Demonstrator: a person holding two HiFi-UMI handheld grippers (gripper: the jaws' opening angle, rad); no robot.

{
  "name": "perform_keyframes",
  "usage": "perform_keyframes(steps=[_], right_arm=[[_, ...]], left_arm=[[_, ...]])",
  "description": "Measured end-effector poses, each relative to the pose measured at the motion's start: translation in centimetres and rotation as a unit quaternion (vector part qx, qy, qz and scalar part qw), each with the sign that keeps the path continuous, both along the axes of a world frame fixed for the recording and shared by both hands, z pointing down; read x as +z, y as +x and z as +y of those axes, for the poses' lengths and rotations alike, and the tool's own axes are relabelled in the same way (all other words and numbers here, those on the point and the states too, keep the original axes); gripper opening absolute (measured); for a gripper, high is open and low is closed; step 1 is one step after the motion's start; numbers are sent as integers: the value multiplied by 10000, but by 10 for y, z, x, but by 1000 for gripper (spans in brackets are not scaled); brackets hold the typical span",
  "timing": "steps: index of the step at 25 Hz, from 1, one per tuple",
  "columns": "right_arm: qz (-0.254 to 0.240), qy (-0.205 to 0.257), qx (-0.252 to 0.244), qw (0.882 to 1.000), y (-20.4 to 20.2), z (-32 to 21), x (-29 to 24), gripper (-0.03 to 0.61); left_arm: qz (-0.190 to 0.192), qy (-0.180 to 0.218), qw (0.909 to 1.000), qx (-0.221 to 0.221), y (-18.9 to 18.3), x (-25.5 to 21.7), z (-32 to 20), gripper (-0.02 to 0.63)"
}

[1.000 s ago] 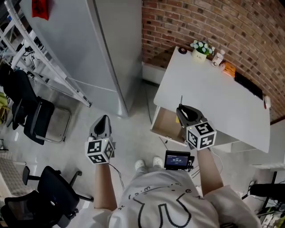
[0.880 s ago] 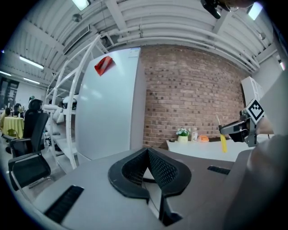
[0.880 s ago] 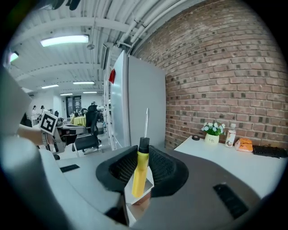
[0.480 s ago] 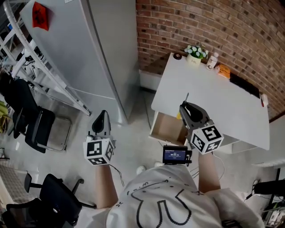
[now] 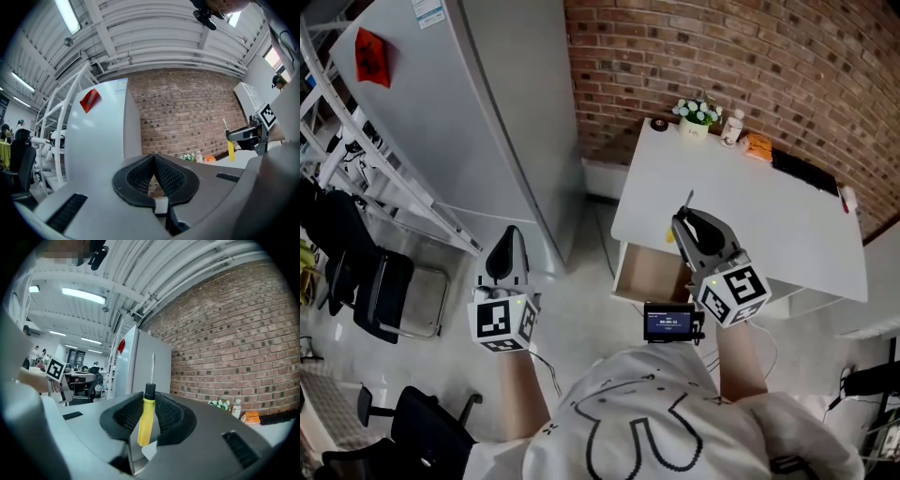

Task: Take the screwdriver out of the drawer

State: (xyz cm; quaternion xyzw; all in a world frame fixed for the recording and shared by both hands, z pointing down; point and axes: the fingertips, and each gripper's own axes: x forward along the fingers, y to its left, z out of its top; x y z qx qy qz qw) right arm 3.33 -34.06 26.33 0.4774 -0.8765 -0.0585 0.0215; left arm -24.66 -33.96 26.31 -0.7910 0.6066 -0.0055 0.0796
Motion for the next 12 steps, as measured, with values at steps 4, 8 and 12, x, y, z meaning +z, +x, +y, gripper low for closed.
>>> perform_keyframes(steps=[4, 8, 12], right_arm=[[29, -3, 118, 9999, 6, 0, -3, 78], [44, -76, 128, 9999, 10, 1, 1, 78], [25, -105, 127, 9999, 13, 3, 5, 78]], left_arm=[[-14, 27, 10000, 36, 4, -3, 0, 12], [-45, 13, 10000, 45, 7, -1, 2, 12], [-52, -20, 10000, 43, 10, 3, 4, 12]])
